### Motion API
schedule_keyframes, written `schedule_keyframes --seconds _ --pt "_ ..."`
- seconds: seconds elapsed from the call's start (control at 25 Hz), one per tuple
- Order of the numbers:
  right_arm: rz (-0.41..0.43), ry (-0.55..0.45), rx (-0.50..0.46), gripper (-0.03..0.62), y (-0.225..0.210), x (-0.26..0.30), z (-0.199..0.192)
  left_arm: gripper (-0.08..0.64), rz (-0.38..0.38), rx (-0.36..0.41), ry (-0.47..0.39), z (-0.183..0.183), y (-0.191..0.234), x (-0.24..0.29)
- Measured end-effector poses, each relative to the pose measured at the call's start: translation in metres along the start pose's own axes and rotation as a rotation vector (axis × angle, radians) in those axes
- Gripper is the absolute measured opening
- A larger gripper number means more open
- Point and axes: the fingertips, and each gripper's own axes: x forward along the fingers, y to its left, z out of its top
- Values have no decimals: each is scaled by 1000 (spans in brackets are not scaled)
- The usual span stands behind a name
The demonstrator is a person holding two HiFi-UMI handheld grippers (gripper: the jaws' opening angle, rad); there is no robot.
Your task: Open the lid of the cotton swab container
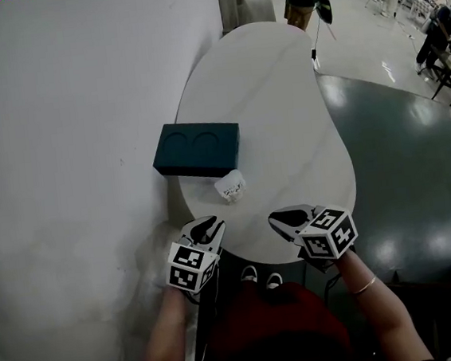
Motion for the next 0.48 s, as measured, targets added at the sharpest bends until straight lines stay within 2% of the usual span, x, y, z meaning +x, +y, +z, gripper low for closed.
schedule_keyframes --seconds 0.16,0.28,0.48 --pt "-28 -39 5 35 -1 -7 1 63 31 -7 -13 6 -12 -5" --pt "-57 -53 -35 35 2 -12 1 49 42 -36 -11 9 -21 -7" --pt "-50 -82 -34 35 11 -16 -3 31 51 -52 -17 11 -33 -9"
